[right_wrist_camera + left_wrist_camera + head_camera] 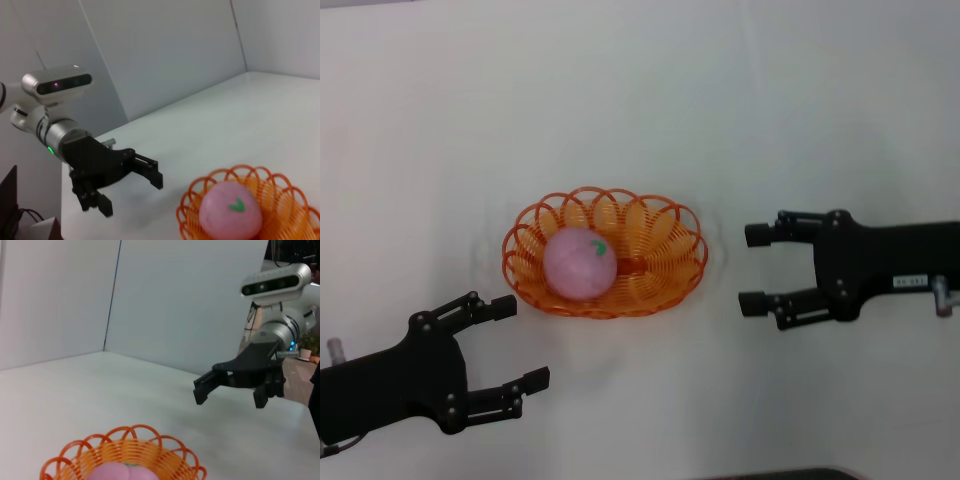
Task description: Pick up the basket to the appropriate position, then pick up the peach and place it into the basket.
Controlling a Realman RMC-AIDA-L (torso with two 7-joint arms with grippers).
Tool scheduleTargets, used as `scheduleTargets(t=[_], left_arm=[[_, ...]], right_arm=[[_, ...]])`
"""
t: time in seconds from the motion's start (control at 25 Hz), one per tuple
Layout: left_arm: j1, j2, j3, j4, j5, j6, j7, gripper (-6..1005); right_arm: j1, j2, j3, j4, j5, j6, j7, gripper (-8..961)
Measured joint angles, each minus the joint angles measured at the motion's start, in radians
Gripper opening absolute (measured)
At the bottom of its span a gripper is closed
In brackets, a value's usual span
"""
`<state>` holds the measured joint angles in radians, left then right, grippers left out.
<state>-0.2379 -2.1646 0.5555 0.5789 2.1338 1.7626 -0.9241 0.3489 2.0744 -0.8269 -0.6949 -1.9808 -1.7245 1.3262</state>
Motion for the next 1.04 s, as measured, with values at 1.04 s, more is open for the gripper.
scheduleTargets(t=[1.04], left_arm=[[0.013, 0.000, -0.003, -0.011, 0.017, 0.003, -0.001, 885]], right_arm=[[-0.030, 0.005, 0.076, 0.052, -0.093, 0.040, -0.070, 946]])
